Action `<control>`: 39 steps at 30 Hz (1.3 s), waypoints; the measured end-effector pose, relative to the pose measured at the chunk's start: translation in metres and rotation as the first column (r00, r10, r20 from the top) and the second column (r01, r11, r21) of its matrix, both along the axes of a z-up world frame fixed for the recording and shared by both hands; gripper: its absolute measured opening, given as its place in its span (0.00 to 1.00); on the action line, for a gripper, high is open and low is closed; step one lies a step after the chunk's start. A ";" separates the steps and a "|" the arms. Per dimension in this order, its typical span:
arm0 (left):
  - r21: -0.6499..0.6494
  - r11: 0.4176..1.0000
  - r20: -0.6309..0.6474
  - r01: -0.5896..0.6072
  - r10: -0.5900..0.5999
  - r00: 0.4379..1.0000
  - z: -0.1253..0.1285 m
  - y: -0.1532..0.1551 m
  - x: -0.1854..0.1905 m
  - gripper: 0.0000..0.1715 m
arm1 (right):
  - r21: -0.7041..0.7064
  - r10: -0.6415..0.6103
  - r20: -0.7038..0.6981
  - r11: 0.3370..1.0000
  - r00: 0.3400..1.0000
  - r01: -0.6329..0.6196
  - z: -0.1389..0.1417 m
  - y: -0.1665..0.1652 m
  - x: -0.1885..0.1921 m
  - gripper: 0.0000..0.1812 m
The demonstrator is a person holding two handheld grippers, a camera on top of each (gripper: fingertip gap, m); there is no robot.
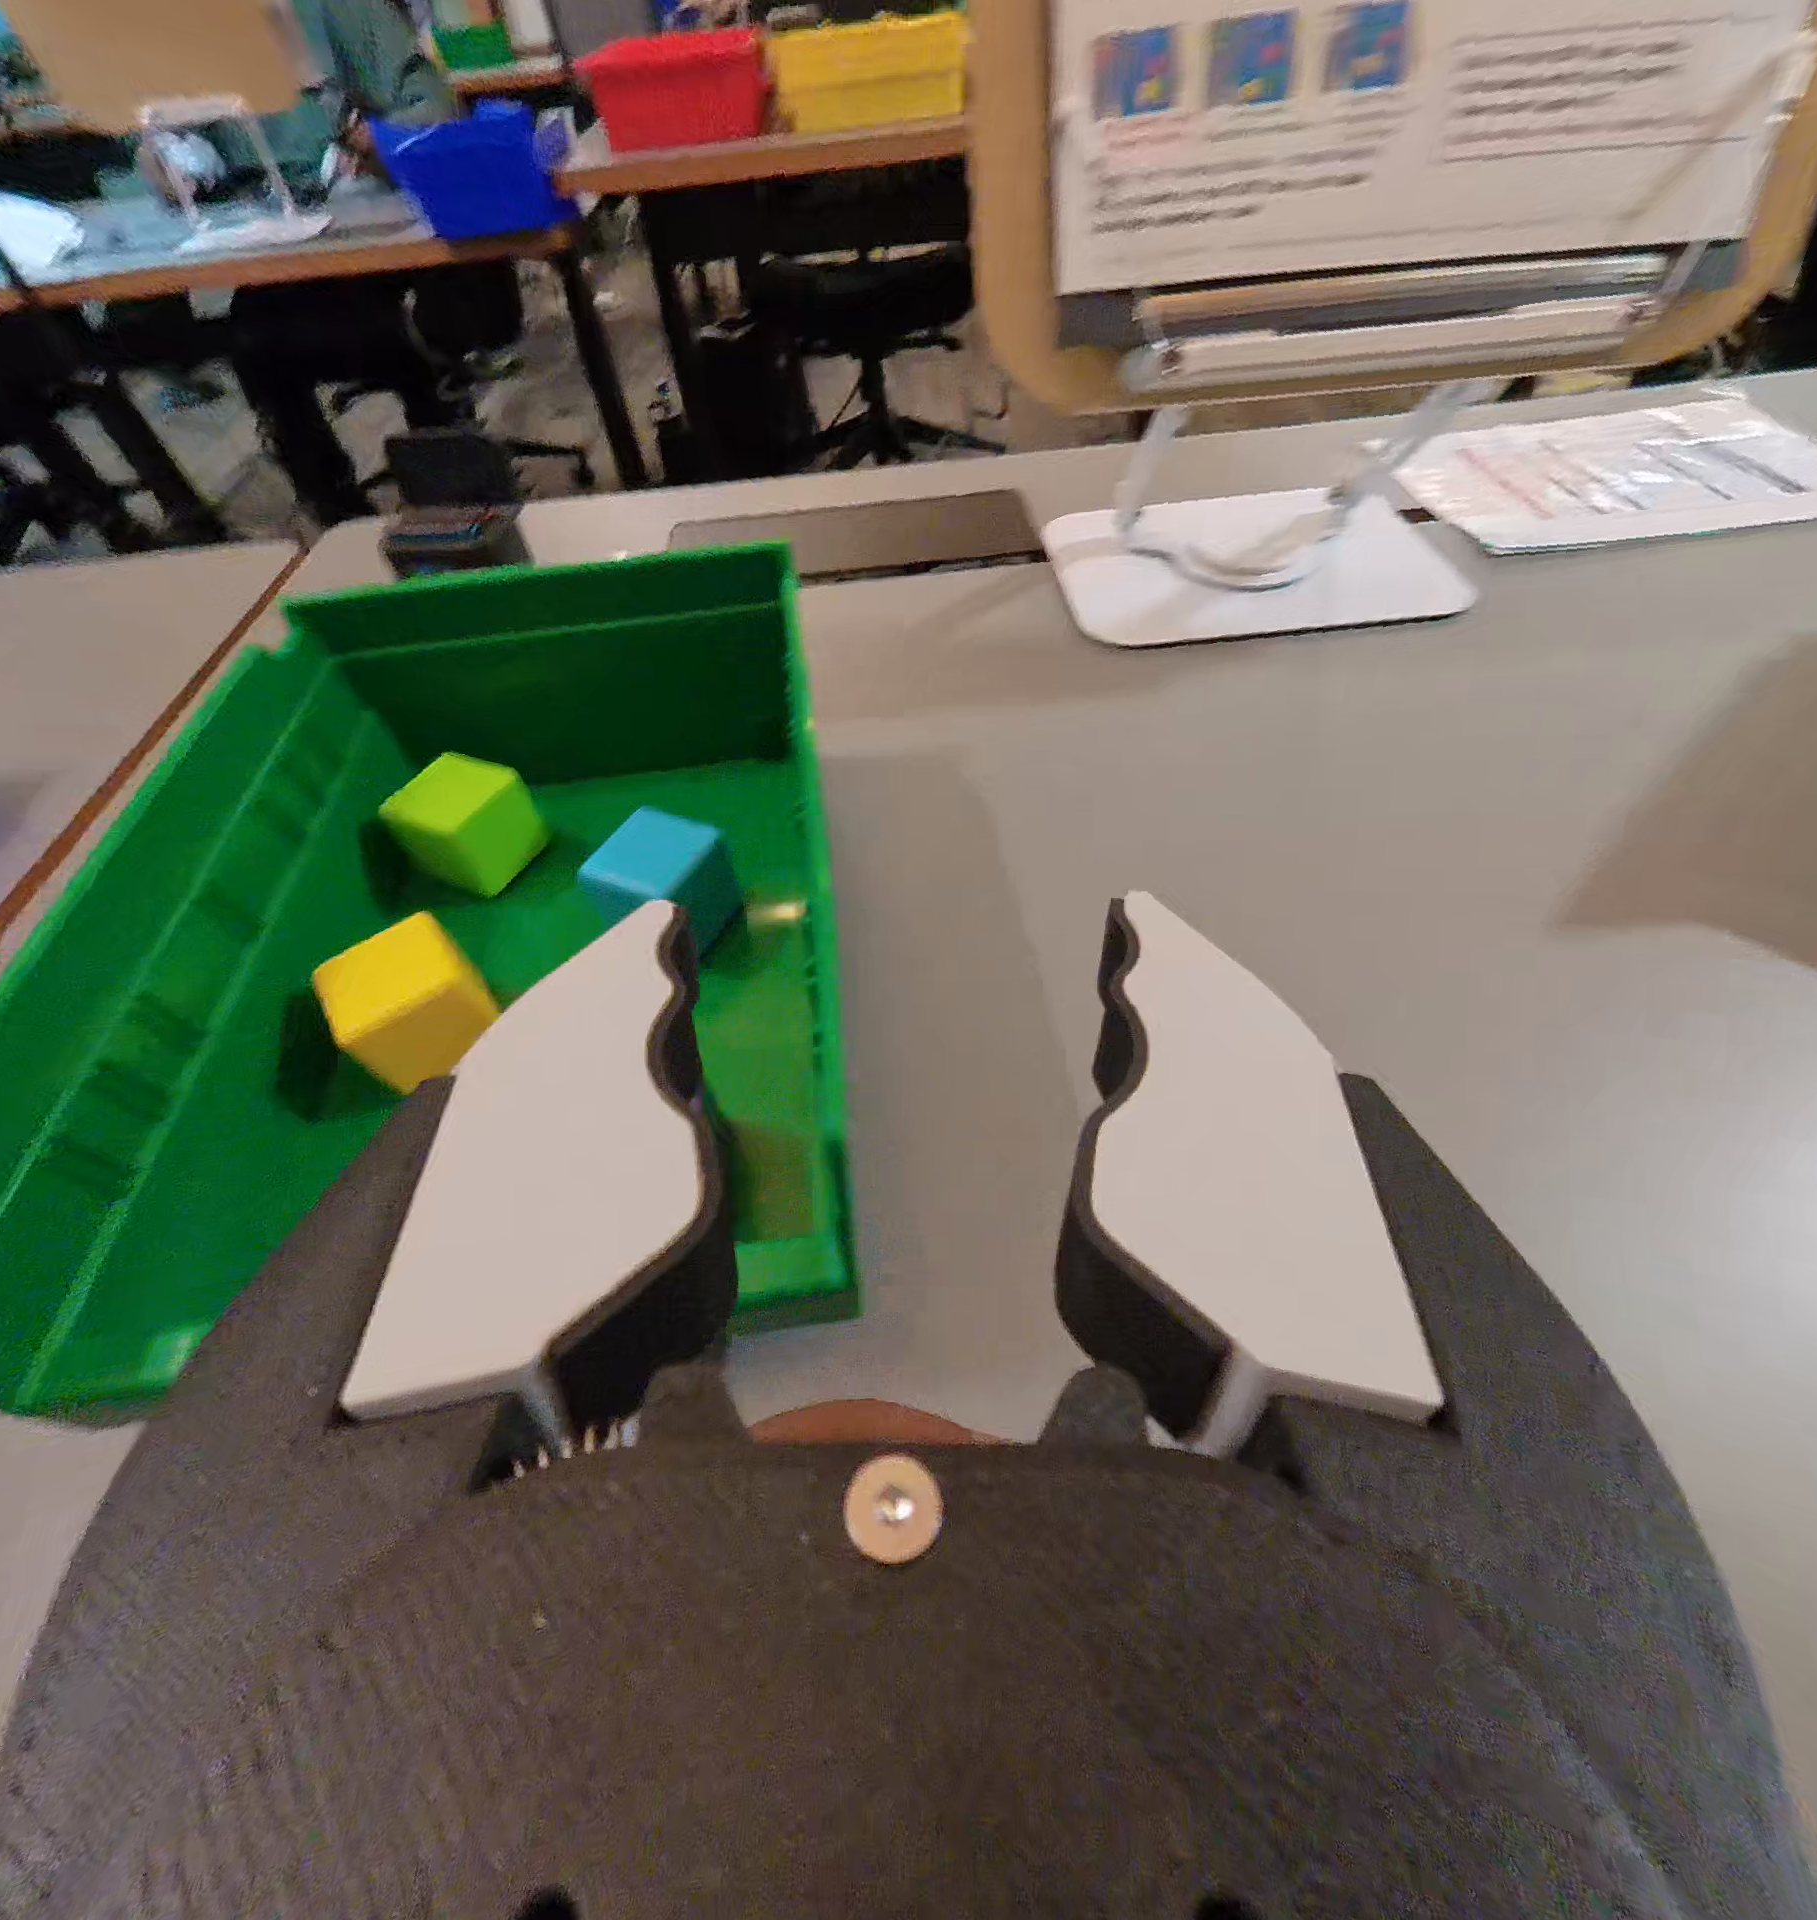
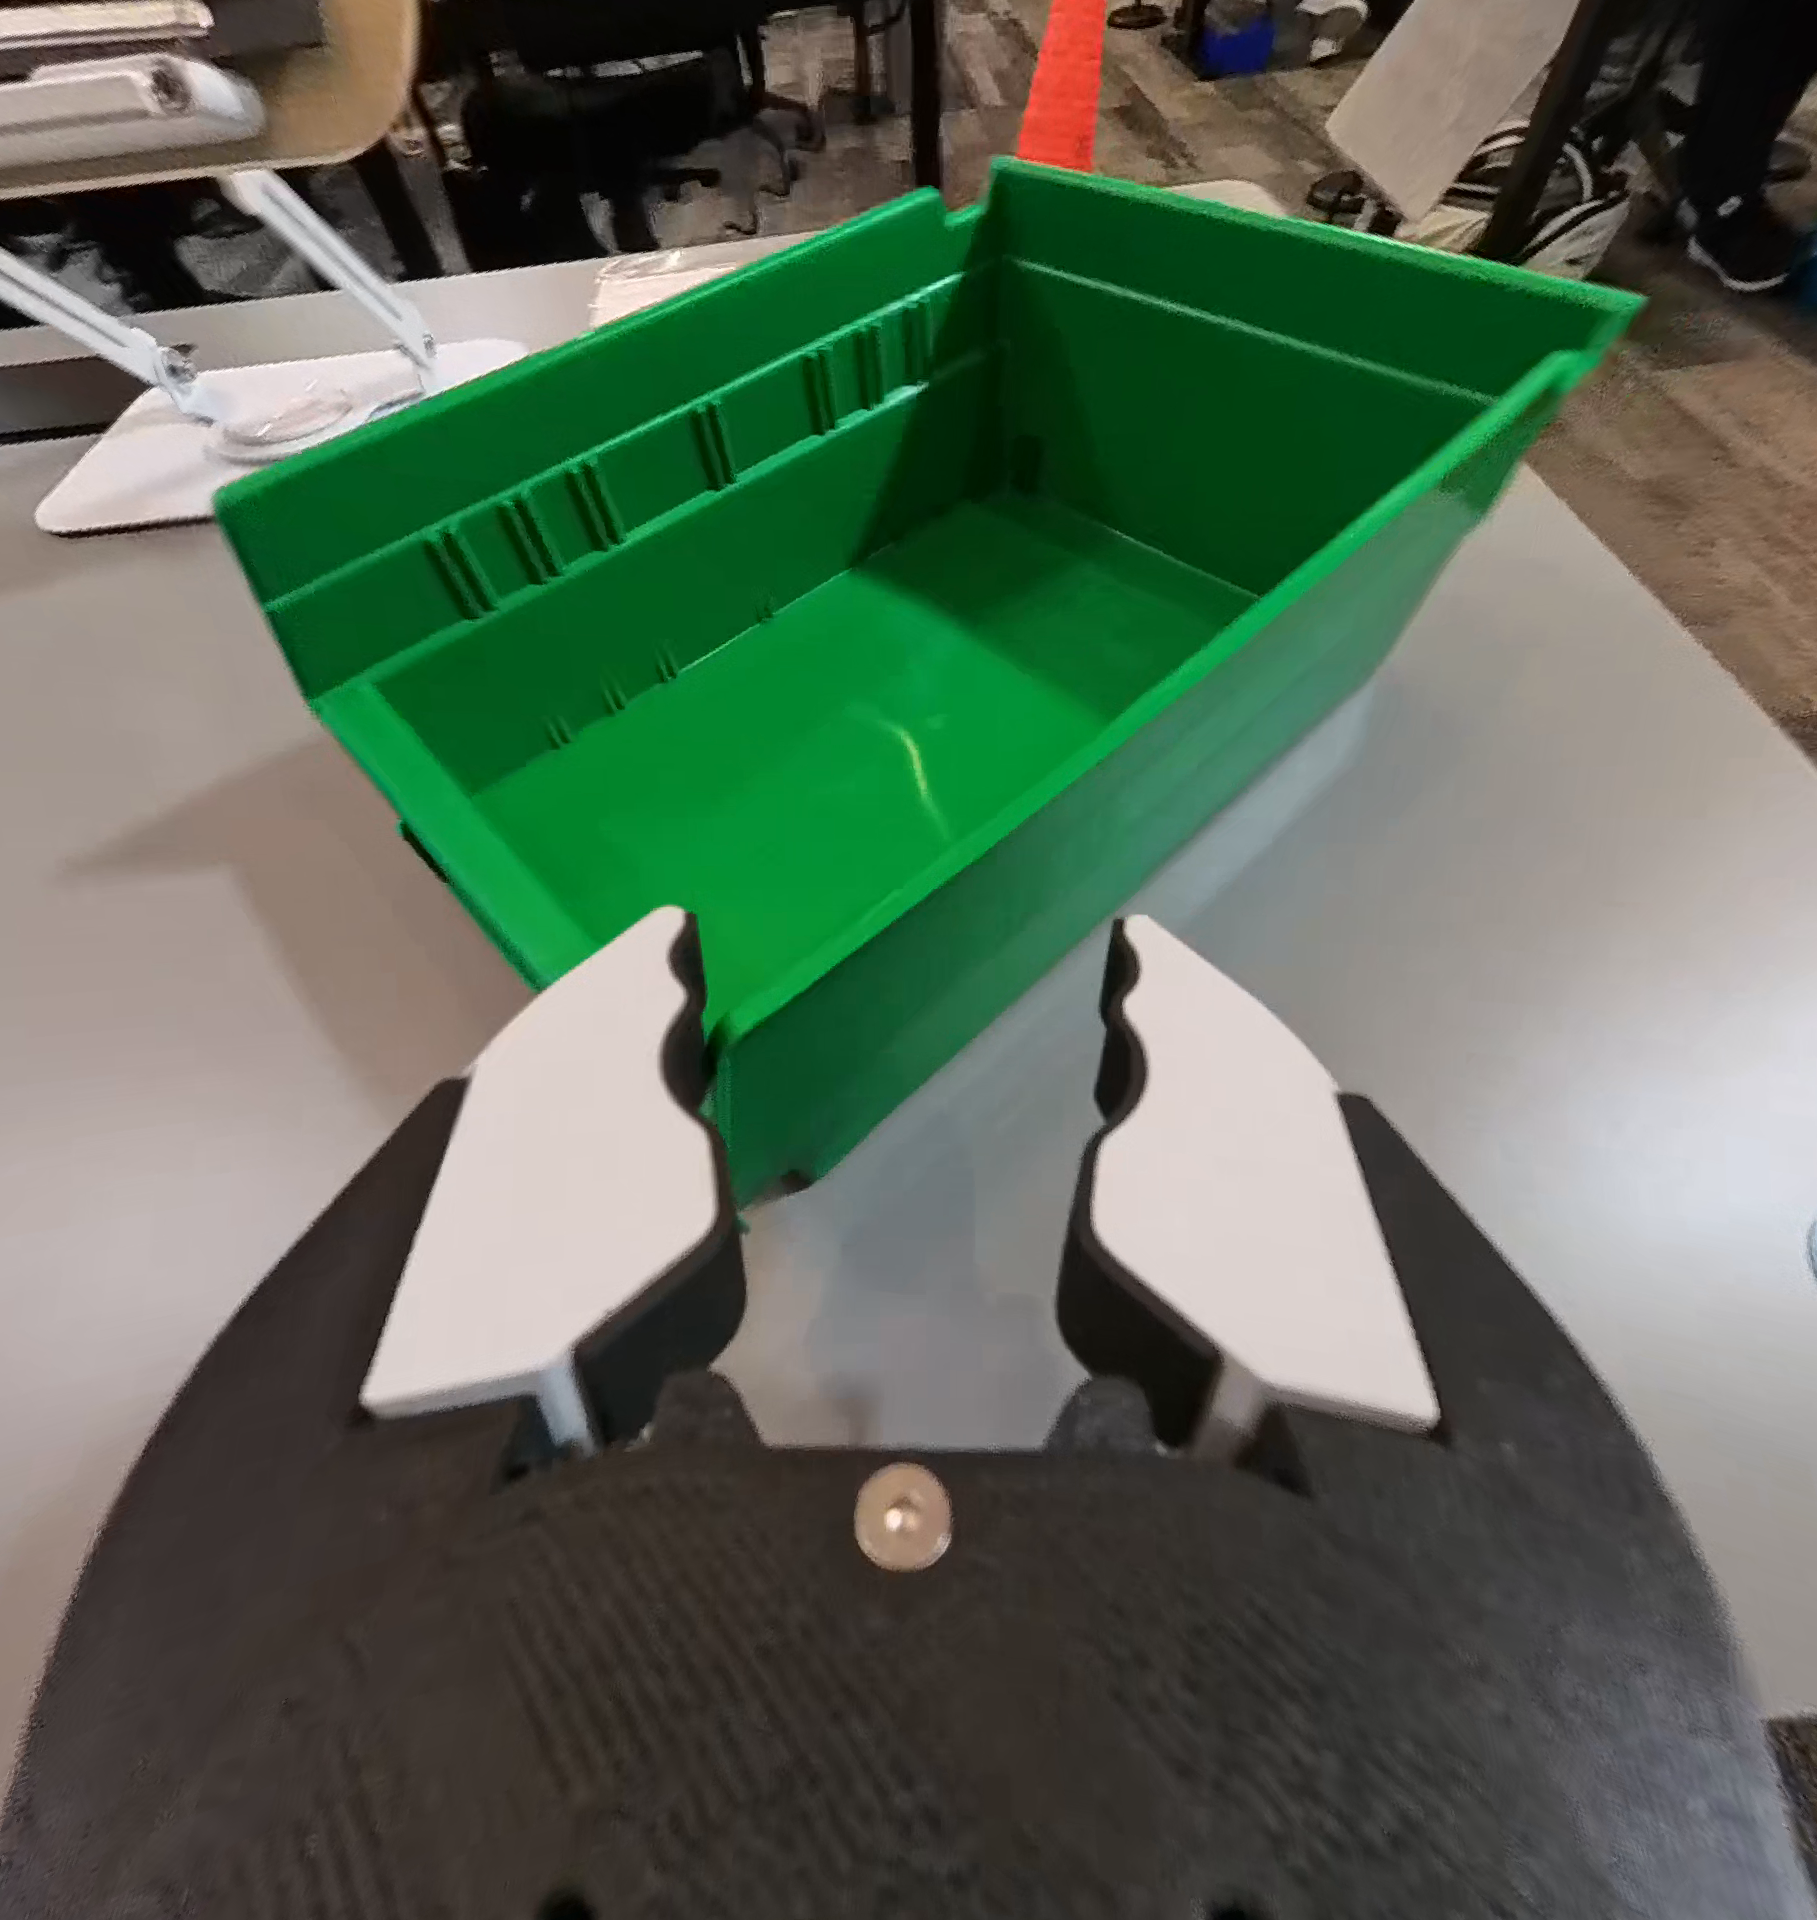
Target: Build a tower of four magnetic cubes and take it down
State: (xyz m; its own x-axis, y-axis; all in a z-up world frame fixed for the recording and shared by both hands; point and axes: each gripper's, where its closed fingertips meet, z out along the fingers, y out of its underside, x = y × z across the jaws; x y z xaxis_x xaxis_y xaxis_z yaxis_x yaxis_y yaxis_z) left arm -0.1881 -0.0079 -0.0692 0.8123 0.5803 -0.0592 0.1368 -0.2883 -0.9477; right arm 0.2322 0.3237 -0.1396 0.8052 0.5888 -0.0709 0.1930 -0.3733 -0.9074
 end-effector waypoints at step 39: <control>-0.001 0.998 0.138 -0.069 0.068 0.988 -0.031 -0.034 -0.048 0.45 | 0.215 -0.279 0.207 0.948 0.938 0.235 0.007 0.103 0.139 0.12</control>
State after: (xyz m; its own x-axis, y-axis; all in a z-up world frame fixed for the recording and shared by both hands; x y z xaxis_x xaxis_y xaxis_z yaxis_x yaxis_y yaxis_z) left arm -0.2364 -0.0420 -0.0998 0.7708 0.6349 0.0526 0.2856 -0.2705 -0.9194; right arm 0.3708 0.4271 -0.1329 0.9115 0.3440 0.2255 0.3259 -0.2694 -0.9062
